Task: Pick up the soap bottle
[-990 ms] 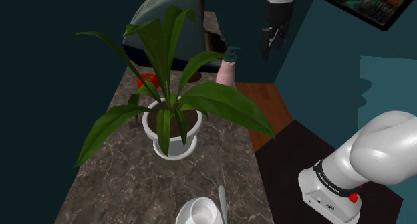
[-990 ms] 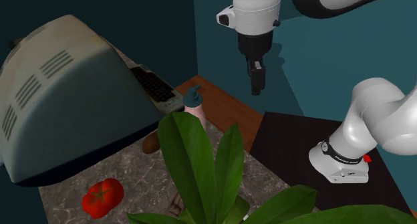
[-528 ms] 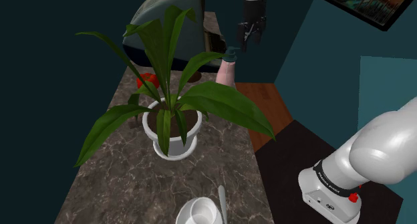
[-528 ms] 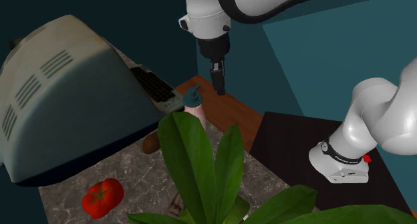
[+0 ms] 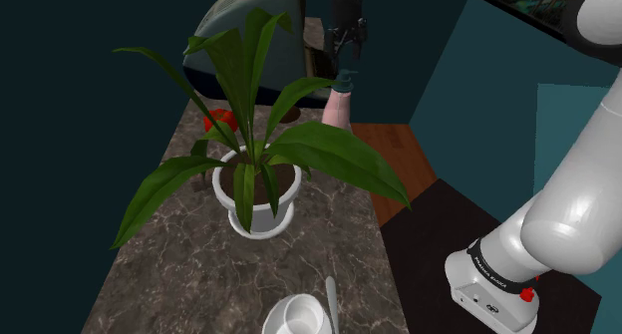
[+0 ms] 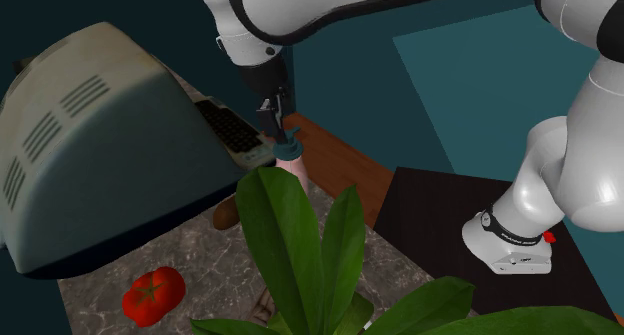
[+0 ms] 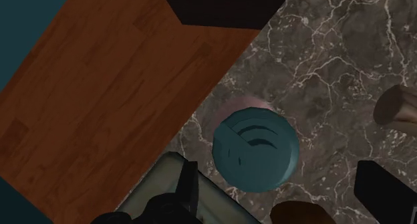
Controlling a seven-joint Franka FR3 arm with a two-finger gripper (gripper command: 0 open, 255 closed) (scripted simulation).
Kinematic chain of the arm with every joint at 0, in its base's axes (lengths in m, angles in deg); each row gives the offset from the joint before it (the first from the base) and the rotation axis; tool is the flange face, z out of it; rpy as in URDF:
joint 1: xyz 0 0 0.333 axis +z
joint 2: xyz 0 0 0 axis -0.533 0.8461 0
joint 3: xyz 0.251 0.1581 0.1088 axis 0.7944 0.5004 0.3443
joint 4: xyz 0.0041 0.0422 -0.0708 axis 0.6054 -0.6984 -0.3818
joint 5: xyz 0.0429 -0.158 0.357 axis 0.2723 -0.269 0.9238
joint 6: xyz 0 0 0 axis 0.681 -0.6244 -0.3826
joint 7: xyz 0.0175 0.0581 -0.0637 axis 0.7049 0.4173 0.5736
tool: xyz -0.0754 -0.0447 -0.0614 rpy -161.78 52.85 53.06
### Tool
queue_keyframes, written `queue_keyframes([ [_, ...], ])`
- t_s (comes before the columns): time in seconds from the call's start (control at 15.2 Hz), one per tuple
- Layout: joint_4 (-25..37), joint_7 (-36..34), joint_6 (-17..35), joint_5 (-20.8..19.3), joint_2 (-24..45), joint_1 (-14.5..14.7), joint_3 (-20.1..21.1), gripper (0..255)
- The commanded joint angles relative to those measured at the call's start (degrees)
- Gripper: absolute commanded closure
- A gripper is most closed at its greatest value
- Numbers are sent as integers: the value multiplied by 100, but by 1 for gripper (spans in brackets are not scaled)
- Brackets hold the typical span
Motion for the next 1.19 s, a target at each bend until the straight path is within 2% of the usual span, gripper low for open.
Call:
queue_keyframes([
  [0.0, 134, 5, 56, -10, 192, -11, -15, 0],
  [0.4, -361, -20, 558, -13, 201, -20, -18, 0],
  [0.53, -361, -20, 558, -13, 201, -20, -18, 0],
  [0.59, -376, -20, 564, -12, 191, -20, -18, 255],
  [1.12, -373, -19, 561, -12, 191, -21, -18, 255],
])
